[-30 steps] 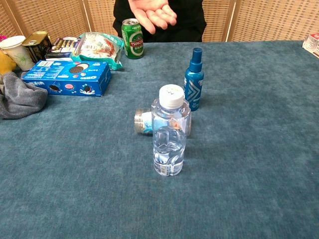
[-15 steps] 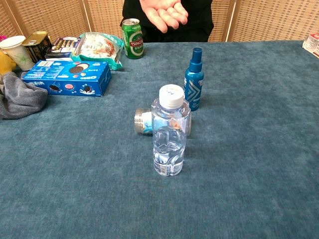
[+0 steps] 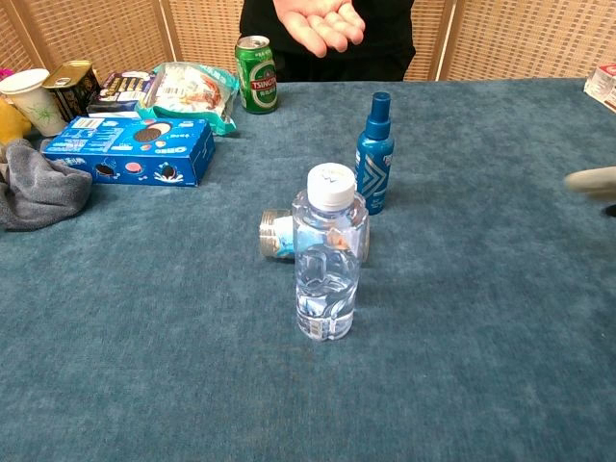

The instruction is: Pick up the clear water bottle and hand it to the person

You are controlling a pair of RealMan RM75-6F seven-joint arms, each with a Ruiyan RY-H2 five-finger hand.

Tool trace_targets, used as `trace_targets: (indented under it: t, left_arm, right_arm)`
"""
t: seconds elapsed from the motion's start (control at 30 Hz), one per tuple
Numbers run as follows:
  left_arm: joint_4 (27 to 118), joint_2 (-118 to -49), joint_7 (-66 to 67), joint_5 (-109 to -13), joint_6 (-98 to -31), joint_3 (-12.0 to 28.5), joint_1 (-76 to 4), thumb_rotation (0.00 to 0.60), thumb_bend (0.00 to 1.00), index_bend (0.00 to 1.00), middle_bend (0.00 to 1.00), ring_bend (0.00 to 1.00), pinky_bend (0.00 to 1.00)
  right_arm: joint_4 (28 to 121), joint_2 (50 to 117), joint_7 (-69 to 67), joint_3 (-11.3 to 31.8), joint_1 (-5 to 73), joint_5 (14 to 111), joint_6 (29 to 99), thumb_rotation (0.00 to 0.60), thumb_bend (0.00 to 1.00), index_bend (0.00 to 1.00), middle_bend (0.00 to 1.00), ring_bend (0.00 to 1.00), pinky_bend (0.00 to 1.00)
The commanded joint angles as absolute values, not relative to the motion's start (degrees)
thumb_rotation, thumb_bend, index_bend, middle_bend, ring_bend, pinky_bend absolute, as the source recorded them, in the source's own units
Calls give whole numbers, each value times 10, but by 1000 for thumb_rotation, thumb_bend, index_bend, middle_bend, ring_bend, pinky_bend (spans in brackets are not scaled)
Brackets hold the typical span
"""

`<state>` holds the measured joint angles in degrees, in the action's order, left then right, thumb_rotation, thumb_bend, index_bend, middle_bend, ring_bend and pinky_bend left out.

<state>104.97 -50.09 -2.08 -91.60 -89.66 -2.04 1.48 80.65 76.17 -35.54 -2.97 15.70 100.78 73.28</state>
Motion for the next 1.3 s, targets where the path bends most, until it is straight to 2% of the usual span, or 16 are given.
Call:
trace_targets:
  t: [0.03,0.23,0.37,0.57,0.93,1.3]
  left_arm:
    - [1050,-500,-23,-913,-896,-19,14,600,142,0,0,0,86]
    - [1051,-501,-20,-907,-891,-17,12,600,143,0,0,0,86]
    - [1053,-502,-15,-905,-888,-17,11,600,143,0,0,0,86]
    - [1055,-505,-8,-896,-883,-14,8,600,142,0,0,0,85]
    - [1058,-505,-7,-885,-876,-11,5,600,143,0,0,0,86]
    - [1058,-501,-20,-879,-875,-9,5,600,143,0,0,0,86]
  right_arm:
    - [795,784,-375,-28,167,1023,752,165,0,0,0,15,103]
    - [776,817,-408,-40,186,1048,767,176,0,0,0,18,124]
    - [761,840,-403,-43,200,1053,761,306,0,0,0,18,140]
    - [750,874,-384,-38,223,1052,748,379,0,0,0,18,159]
    - [755,907,-357,-33,259,1049,737,407,0,0,0,18,185]
    - [711,977,-321,-12,286,1019,718,422,0,1,13,27,202]
